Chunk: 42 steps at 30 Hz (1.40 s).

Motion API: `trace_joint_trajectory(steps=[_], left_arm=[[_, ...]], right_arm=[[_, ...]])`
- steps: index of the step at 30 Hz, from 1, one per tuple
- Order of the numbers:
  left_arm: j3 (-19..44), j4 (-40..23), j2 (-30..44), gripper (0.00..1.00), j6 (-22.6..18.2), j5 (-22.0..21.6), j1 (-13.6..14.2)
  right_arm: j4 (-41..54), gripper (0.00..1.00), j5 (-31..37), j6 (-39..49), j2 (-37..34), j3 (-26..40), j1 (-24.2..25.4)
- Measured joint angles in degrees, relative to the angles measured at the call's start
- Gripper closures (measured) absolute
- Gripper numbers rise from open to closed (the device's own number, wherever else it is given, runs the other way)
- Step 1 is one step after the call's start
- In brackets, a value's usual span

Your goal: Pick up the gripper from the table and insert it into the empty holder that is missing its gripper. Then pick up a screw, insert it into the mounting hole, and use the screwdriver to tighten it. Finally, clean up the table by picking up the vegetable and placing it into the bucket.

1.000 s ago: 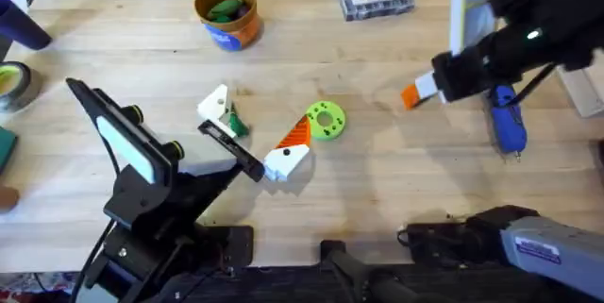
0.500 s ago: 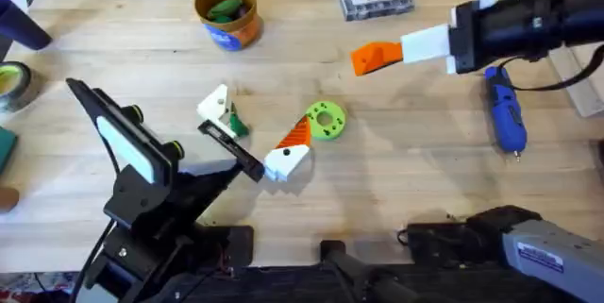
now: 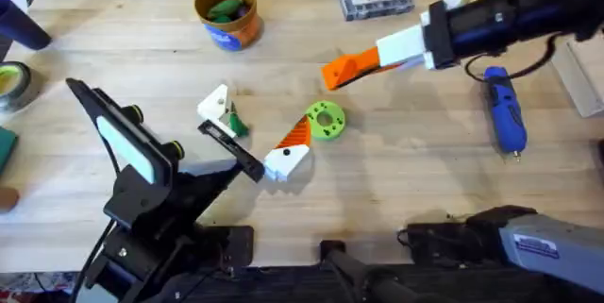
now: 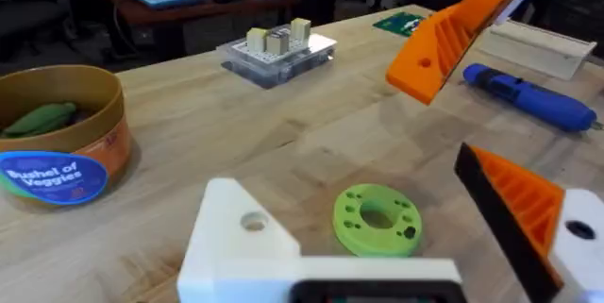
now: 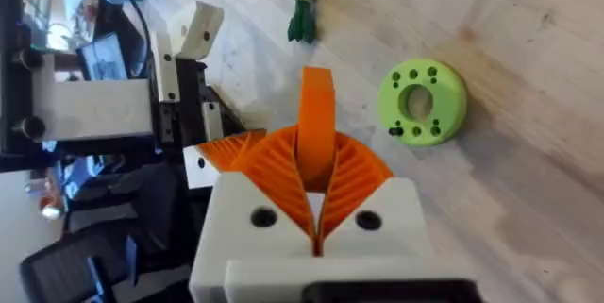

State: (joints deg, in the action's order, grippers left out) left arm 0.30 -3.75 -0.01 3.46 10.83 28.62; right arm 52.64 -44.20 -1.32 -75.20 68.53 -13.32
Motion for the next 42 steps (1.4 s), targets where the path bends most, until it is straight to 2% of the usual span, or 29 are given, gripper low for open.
trace_joint_trajectory(steps=[8,16,21,24,35,42], left_arm=[[0.0,0.1,0.0,0.007,0.0,2.1,0.0],[0.0,0.4,0.0,0.007,0.3,6.2,0.0],[0.0,0.4,0.0,0.007,2.8,6.9,0.0],[0.0,0.5,0.0,0.007,4.1,7.3,0.0],[0.0,0.5,0.0,0.007,5.4,7.5,0.0],[0.0,0.5,0.0,0.007,5.6,7.6,0.0]], right_arm=[[-1.4,0.991,-6.5,-0.3,-8.8,0.0,0.0],[-6.0,0.991,-20.0,-0.4,-16.5,0.0,0.0],[-6.6,0.991,-29.4,0.3,-21.8,0.0,0.0],[-6.6,0.991,-32.9,0.5,-24.9,0.0,-0.3],[-7.7,0.991,-36.1,0.2,-30.2,0.0,-6.1],[-15.7,0.991,-37.4,-5.5,-31.3,0.0,-9.4]])
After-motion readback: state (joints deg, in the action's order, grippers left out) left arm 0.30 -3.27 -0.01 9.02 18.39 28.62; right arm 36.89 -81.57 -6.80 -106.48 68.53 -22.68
